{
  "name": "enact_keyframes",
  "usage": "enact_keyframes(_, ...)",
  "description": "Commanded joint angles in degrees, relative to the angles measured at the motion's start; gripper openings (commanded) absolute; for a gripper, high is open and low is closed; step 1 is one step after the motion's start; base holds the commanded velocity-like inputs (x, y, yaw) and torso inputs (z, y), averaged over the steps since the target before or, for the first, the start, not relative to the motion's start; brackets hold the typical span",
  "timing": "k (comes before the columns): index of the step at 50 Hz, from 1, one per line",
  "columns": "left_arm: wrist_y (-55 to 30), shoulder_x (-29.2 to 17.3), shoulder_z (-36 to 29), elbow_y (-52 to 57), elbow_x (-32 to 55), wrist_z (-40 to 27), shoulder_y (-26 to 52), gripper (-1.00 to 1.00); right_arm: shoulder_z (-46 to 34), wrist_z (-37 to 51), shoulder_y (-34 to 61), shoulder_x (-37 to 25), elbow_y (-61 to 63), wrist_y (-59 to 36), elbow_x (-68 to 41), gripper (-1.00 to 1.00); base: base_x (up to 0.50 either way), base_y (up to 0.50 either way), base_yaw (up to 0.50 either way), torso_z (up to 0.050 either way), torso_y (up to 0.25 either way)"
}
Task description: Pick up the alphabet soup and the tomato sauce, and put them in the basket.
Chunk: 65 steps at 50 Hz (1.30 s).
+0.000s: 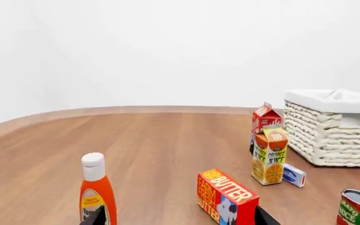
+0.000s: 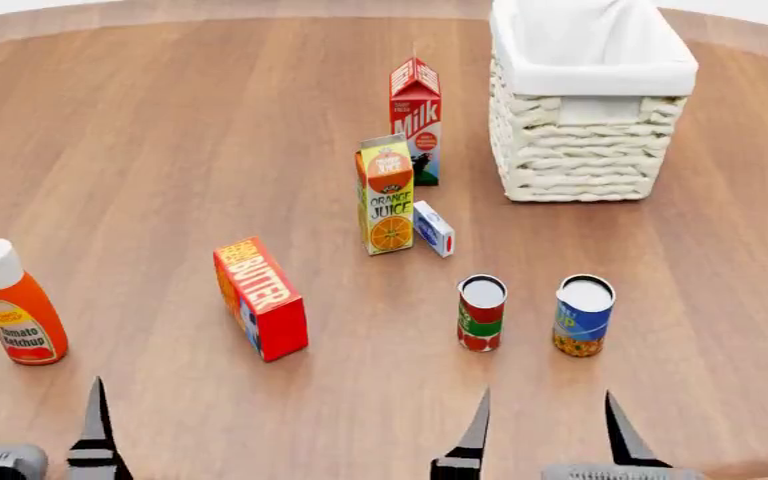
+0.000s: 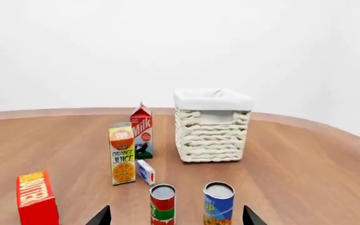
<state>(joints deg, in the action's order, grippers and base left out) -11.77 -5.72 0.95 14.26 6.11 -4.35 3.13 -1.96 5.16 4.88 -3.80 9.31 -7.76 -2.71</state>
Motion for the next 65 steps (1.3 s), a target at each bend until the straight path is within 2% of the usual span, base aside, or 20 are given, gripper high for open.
enact_keyframes(1, -15.48, -4.53, 3.18, 21.96, 4.74, -2.07, 3.17, 1.00, 1.76, 2.59, 6.26, -2.80, 15.33, -11.44, -1.74, 1.00, 0.00, 0.00, 0.00, 0.000, 0.000)
enact_keyframes(12, -29.94, -8.68, 5.42, 41.91, 5.62, -4.76, 6.01, 1.00, 6.01, 4.11, 10.45, -3.85, 38.49, -29.28, -10.09, 1.00, 0.00, 0.00, 0.00, 0.000, 0.000)
enact_keyframes(13, -29.94, -8.89, 5.23, 42.82, 5.76, -4.59, 5.63, 1.00, 6.34, 3.92, 9.05, -3.49, 38.72, -27.58, -10.38, 1.00, 0.00, 0.00, 0.00, 0.000, 0.000)
enact_keyframes(17, -27.06, -9.38, 5.09, 43.95, 5.34, -4.38, 3.94, 1.00, 7.12, 5.07, 10.85, -4.09, 45.41, -34.08, -13.02, 1.00, 0.00, 0.00, 0.00, 0.019, 0.005)
enact_keyframes(28, -25.84, -9.82, 5.18, 45.51, 6.77, -5.32, 2.56, 1.00, 6.39, 5.58, 8.06, -4.11, 45.72, -31.87, -13.09, 1.00, 0.00, 0.00, 0.00, 0.050, 0.025)
enact_keyframes(30, -25.24, -10.10, 5.20, 45.30, 7.09, -5.69, 2.32, 1.00, 5.31, 4.78, 5.01, -3.99, 43.38, -26.39, -11.48, 1.00, 0.00, 0.00, 0.00, 0.050, 0.022)
enact_keyframes(36, -24.08, -10.40, 5.49, 45.18, 7.96, -6.24, 1.54, 1.00, 6.52, 6.18, 7.25, -4.51, 47.00, -31.73, -14.09, 1.00, 0.00, 0.00, 0.00, 0.050, 0.024)
enact_keyframes(37, -23.80, -10.38, 5.52, 45.07, 8.12, -6.34, 1.45, 1.00, 5.57, 5.47, 4.64, -4.25, 45.31, -27.26, -12.71, 1.00, 0.00, 0.00, 0.00, 0.050, 0.023)
enact_keyframes(38, -23.50, -10.42, 5.34, 44.90, 8.04, -6.43, 1.30, 1.00, 6.09, 6.15, 6.31, -4.46, 46.93, -30.47, -13.91, 1.00, 0.00, 0.00, 0.00, 0.050, 0.023)
enact_keyframes(43, -22.08, -10.65, 4.83, 44.93, 7.92, -6.85, 0.02, 1.00, 4.44, 5.43, 2.54, -4.20, 44.75, -24.63, -12.44, 1.00, 0.00, 0.00, 0.00, 0.050, 0.023)
enact_keyframes(45, -22.09, -10.88, 5.02, 45.23, 8.29, -7.19, -0.05, 1.00, 4.62, 5.47, 2.26, -4.30, 44.91, -24.52, -12.88, 1.00, 0.00, 0.00, 0.00, 0.050, 0.027)
enact_keyframes(46, -22.05, -11.09, 4.87, 45.45, 8.44, -7.52, -0.12, 1.00, 5.61, 6.56, 5.04, -4.72, 47.32, -29.55, -14.79, 1.00, 0.00, 0.00, 0.00, 0.050, 0.023)
enact_keyframes(48, -21.75, -11.61, 4.42, 45.49, 8.62, -8.19, -0.25, 1.00, 4.87, 5.86, 2.64, -4.63, 45.45, -25.44, -13.53, 1.00, 0.00, 0.00, 0.00, 0.050, 0.026)
enact_keyframes(53, -21.24, -12.87, 3.08, 45.20, 8.94, -9.78, -0.27, 1.00, 4.80, 6.24, 3.40, -4.97, 47.11, -27.41, -15.31, 1.00, 0.00, 0.00, 0.00, 0.050, 0.023)
enact_keyframes(56, -21.18, -13.14, 3.03, 45.10, 9.22, -10.31, -0.33, 1.00, 3.62, 5.14, 0.52, -4.93, 44.63, -21.75, -13.35, 1.00, 0.00, 0.00, 0.00, 0.050, 0.024)
enact_keyframes(57, -21.09, -13.22, 2.95, 45.05, 9.26, -10.45, -0.35, 1.00, 4.26, 6.13, 2.80, -5.29, 46.55, -25.87, -14.83, 1.00, 0.00, 0.00, 0.00, 0.050, 0.023)
enact_keyframes(60, -20.32, -13.25, 2.59, 44.56, 8.94, -10.86, -0.66, 1.00, 3.30, 5.25, 0.12, -5.21, 44.52, -20.87, -13.19, 1.00, 0.00, 0.00, 0.00, 0.050, 0.025)
enact_keyframes(61, -20.50, -13.20, 2.71, 44.54, 9.49, -10.88, -0.78, 1.00, 4.23, 6.57, 2.86, -5.46, 47.04, -26.00, -15.34, 1.00, 0.00, 0.00, 0.00, 0.000, 0.000)
enact_keyframes(64, -19.55, -13.62, 2.76, 45.00, 9.71, -10.87, -1.39, 1.00, 3.29, 5.43, -0.08, -5.18, 44.66, -20.90, -14.10, 1.00, 0.00, 0.00, 0.00, 0.000, 0.000)
enact_keyframes(65, -19.50, -13.75, 2.77, 45.05, 9.79, -11.01, -1.43, 1.00, 3.96, 6.47, 2.20, -5.55, 46.64, -25.10, -15.79, 1.00, 0.00, 0.00, 0.00, 0.000, 0.000)
